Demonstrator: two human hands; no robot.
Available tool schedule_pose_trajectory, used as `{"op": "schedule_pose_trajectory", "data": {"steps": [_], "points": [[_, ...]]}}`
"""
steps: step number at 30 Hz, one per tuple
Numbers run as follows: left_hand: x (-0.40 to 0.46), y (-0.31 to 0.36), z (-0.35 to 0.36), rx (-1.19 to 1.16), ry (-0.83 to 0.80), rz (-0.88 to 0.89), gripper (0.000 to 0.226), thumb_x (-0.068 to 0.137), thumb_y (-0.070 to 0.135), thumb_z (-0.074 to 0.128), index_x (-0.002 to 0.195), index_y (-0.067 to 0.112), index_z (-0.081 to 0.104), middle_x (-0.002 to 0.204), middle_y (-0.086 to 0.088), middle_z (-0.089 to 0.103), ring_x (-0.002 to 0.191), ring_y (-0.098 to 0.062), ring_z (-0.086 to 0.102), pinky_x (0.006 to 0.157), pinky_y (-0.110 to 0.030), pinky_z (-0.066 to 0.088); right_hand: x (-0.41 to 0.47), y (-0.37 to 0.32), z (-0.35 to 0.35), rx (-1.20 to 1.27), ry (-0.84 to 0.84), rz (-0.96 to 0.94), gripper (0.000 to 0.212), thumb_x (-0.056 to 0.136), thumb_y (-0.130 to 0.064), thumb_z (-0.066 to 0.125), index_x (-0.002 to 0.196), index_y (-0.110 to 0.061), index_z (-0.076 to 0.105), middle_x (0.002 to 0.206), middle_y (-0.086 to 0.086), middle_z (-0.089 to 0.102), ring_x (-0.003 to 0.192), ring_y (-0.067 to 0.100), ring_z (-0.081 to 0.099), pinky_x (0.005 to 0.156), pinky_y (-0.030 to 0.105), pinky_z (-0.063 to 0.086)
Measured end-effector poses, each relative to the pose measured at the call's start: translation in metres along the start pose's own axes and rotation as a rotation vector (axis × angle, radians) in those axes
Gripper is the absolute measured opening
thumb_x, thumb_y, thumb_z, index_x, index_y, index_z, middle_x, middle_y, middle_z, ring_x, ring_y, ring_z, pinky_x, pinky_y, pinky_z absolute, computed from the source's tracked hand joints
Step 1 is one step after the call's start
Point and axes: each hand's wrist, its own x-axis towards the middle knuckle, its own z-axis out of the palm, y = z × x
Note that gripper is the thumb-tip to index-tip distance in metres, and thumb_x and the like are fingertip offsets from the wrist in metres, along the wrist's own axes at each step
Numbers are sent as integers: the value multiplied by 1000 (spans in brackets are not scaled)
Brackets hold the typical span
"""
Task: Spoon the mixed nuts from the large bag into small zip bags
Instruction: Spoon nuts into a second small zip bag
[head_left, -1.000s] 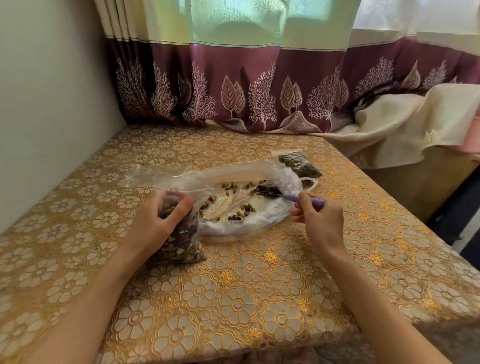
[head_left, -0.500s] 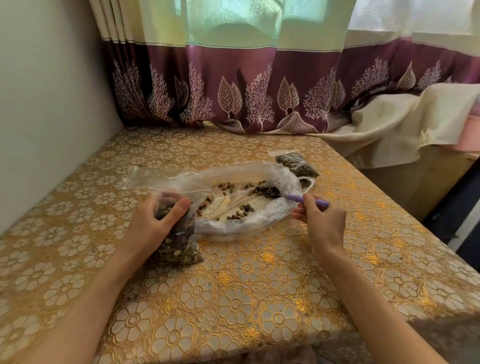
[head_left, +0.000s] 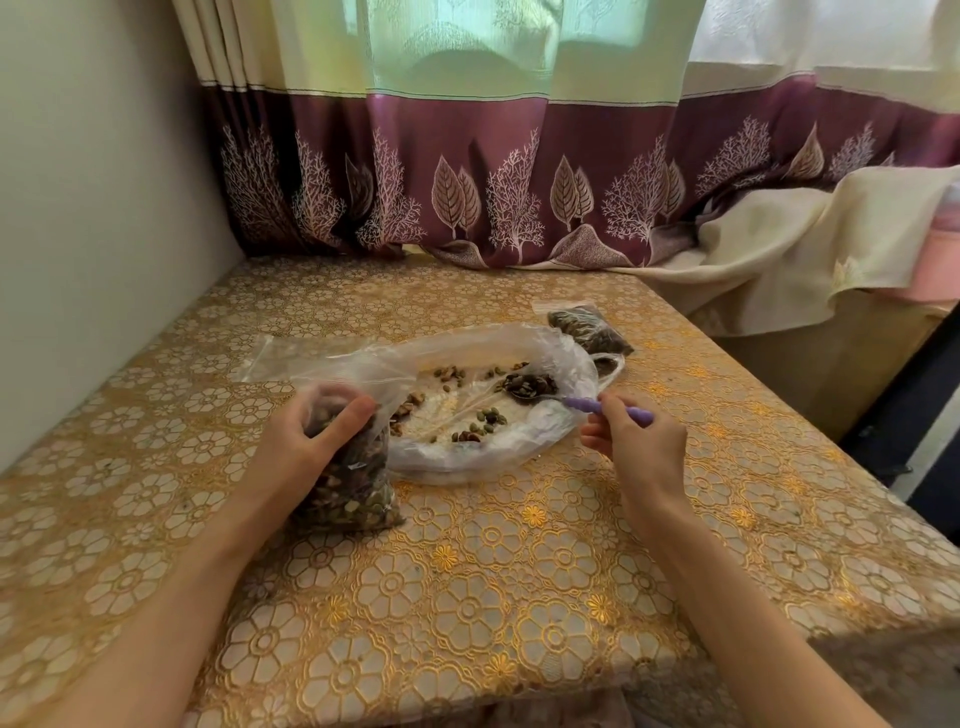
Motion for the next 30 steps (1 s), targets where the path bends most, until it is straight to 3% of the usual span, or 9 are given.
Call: {"op": "schedule_pose_trajectory", "data": {"steps": [3,10,14,20,25,30], "points": [[1,1,0,-12,-5,-12,27,70,48,56,91,32,58,89,14,64,73,8,61,57,-7,43,-4,-5,3,31,-28,-13,21,95,-10,53,78,-9,66,83,7,75,59,12,58,58,24,53],[3,0,-1,-32,-28,-25,29,70,43,57,93,26,59,89,10,63,65,13,60,52,-2,41,-18,-30,12,169,-161,-48,18,94,-9,54,80,-8,66,60,-3,69,57,9,58,52,16,50],[4,-1,-1,-58,-33,-37,25,72,38,60,94,24,59,88,8,64,65,12,61,52,-2,41,-26,-51,24,247,-305,-90,16,93,-8,55,85,-2,67,68,8,66,58,13,57,52,19,49],[4,0,-1,-54,-38,-46,31,69,42,60,95,25,60,89,13,62,65,16,59,50,-1,40,-37,-66,39,194,-550,-187,12,93,-3,52,94,0,64,67,1,70,58,12,59,52,19,49],[3,-2,-2,-107,-54,-97,42,65,48,61,102,29,59,93,11,67,78,1,65,66,-18,50,-39,-66,43,46,-650,-298,13,90,0,56,96,-3,67,72,9,65,62,14,61,55,22,51],[2,-1,-1,-98,-39,-74,35,64,49,63,94,33,61,95,8,64,85,-6,62,59,-11,46,-34,-67,40,21,-677,-320,14,90,1,56,96,-5,68,67,7,63,61,14,59,56,23,49]]}}
